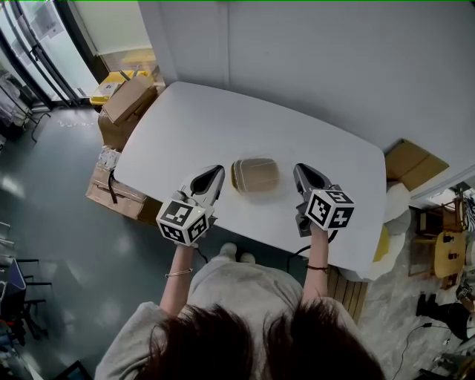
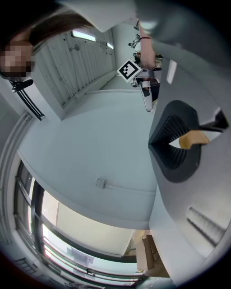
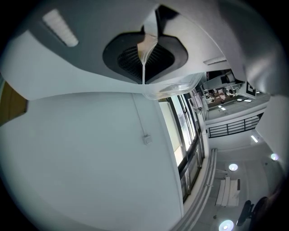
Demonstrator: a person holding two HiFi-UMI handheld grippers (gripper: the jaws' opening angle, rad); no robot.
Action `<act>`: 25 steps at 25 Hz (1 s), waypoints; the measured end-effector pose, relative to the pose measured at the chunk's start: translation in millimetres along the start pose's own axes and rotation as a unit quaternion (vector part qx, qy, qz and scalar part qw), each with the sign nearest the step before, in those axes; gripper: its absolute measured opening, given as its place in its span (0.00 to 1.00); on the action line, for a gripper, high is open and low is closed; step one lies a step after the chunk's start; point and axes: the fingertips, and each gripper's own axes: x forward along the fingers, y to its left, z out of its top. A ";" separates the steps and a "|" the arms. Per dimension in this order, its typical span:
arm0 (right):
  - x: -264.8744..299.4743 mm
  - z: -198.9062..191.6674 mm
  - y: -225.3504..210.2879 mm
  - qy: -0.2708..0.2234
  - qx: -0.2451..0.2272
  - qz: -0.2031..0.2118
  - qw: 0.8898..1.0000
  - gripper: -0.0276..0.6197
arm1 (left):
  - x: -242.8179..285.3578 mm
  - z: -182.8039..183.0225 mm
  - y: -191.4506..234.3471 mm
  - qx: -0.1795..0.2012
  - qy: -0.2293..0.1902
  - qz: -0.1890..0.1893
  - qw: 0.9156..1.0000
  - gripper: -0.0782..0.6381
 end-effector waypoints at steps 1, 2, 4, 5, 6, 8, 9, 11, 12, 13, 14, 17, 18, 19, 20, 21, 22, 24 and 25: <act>-1.5 1.6 1.0 -0.004 0.001 0.002 1.000 0.09 | -1.2 0.9 -0.8 0.001 -0.002 0.000 1.000 0.10; -2.7 2.8 1.8 -0.006 0.000 0.004 1.000 0.09 | -2.4 1.7 -1.4 0.002 -0.003 0.001 1.000 0.10; -4.3 4.5 3.4 -0.010 -0.001 0.007 1.000 0.09 | -4.9 2.7 -1.7 0.003 -0.005 0.003 1.000 0.10; -5.2 5.5 4.3 -0.011 -0.002 0.008 1.000 0.09 | -6.2 3.4 -1.8 0.004 -0.006 0.004 1.000 0.10; -6.1 6.5 5.3 -0.013 -0.002 0.009 1.000 0.09 | -7.5 4.4 -2.1 0.005 -0.007 0.005 1.000 0.10; -7.5 8.7 7.4 -0.017 -0.006 0.012 1.000 0.09 | -9.7 6.9 -2.6 0.007 -0.009 0.007 1.000 0.10; -8.0 9.3 8.5 -0.018 -0.009 0.014 1.000 0.09 | -10.6 7.7 -2.7 0.008 -0.010 0.008 1.000 0.10; -8.9 9.6 10.9 -0.019 -0.013 0.020 1.000 0.09 | -12.3 8.5 -3.3 0.009 -0.011 0.010 1.000 0.10; -9.3 9.8 12.0 -0.019 -0.014 0.023 0.999 0.09 | -13.0 8.9 -3.6 0.010 -0.012 0.011 1.000 0.10; -9.6 10.1 12.9 -0.020 -0.016 0.025 0.999 0.09 | -13.5 9.3 -3.8 0.011 -0.012 0.012 1.000 0.09; -10.0 10.5 13.7 -0.021 -0.017 0.026 0.999 0.09 | -14.0 9.9 -3.9 0.011 -0.013 0.012 1.000 0.10; -11.0 12.6 15.5 -0.026 -0.019 0.028 0.999 0.09 | -14.7 11.2 -3.9 0.013 -0.014 0.013 1.000 0.09; -11.4 13.3 15.8 -0.028 -0.020 0.029 0.999 0.09 | -14.9 11.4 -3.9 0.014 -0.015 0.014 1.000 0.10; -11.8 13.9 15.8 -0.029 -0.020 0.029 0.999 0.09 | -15.0 11.5 -4.0 0.014 -0.015 0.014 1.000 0.10; -12.3 14.5 15.7 -0.030 -0.020 0.030 0.999 0.09 | -14.9 11.6 -4.2 0.015 -0.015 0.014 1.000 0.10; -12.6 14.9 15.5 -0.031 -0.020 0.030 0.999 0.09 | -14.8 11.6 -4.3 0.016 -0.014 0.014 1.000 0.10; -12.9 15.2 15.5 -0.031 -0.020 0.030 0.999 0.09 | -14.7 11.6 -4.4 0.017 -0.014 0.014 1.000 0.10; -13.0 15.5 15.7 -0.032 -0.021 0.030 0.999 0.09 | -14.5 12.0 -4.5 0.018 -0.014 0.014 1.000 0.10; -12.9 15.6 15.9 -0.032 -0.021 0.031 0.999 0.09 | -14.2 12.3 -4.6 0.019 -0.014 0.014 1.000 0.10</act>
